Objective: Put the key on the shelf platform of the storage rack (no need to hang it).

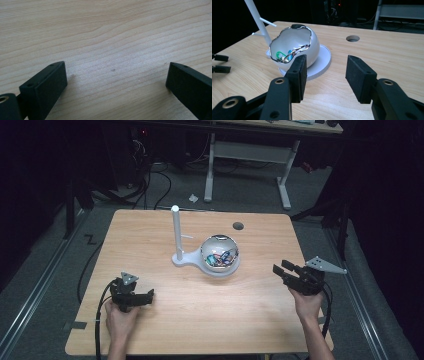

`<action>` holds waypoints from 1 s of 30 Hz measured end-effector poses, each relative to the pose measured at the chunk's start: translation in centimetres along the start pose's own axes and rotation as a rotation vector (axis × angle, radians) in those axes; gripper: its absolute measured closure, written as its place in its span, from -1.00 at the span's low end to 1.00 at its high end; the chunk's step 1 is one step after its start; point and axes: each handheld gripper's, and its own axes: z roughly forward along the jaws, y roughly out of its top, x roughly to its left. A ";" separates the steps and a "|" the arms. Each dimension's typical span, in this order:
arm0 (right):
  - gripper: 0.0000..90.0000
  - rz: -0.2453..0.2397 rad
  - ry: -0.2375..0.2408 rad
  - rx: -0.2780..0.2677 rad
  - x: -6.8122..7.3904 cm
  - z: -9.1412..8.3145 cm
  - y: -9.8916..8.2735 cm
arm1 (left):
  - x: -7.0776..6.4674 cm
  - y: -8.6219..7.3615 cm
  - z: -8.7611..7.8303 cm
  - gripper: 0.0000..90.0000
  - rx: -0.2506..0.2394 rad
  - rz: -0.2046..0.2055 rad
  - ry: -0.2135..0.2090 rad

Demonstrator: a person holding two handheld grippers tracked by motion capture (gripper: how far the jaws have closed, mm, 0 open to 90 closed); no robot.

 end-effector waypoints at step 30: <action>0.13 0.004 0.003 0.058 0.7 1.9 -3.3 | 0.0 0.0 0.0 -0.92 0.000 0.001 0.000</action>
